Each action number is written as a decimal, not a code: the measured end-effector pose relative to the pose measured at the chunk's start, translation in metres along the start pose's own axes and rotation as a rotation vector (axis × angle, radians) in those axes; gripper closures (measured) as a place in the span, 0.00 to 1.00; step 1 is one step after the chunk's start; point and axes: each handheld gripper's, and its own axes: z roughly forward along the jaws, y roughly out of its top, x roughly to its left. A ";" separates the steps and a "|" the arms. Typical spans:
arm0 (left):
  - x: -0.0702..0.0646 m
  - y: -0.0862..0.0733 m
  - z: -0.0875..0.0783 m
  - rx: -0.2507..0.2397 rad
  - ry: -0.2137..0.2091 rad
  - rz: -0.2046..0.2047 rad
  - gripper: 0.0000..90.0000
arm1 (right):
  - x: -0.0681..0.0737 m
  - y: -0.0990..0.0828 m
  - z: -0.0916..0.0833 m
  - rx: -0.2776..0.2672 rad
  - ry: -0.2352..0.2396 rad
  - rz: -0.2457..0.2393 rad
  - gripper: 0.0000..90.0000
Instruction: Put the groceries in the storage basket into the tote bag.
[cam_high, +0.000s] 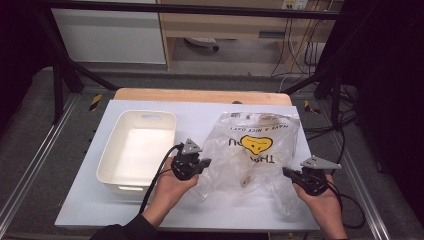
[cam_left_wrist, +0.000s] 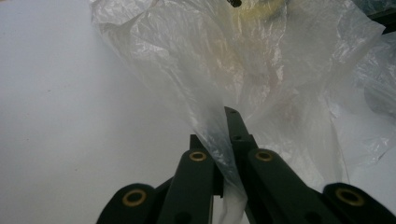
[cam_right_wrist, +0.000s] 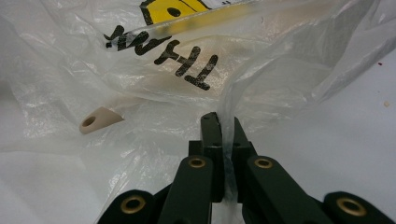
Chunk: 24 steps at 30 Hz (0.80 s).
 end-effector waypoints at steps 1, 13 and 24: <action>0.000 0.000 0.000 0.000 0.000 0.001 1.00 | 0.000 0.000 0.000 0.000 0.000 0.001 1.00; 0.000 0.005 -0.003 -0.003 -0.001 0.009 1.00 | 0.000 0.000 0.000 0.002 0.001 0.000 1.00; 0.002 0.011 -0.007 -0.003 -0.007 0.012 1.00 | 0.002 0.000 -0.001 0.003 0.005 -0.007 1.00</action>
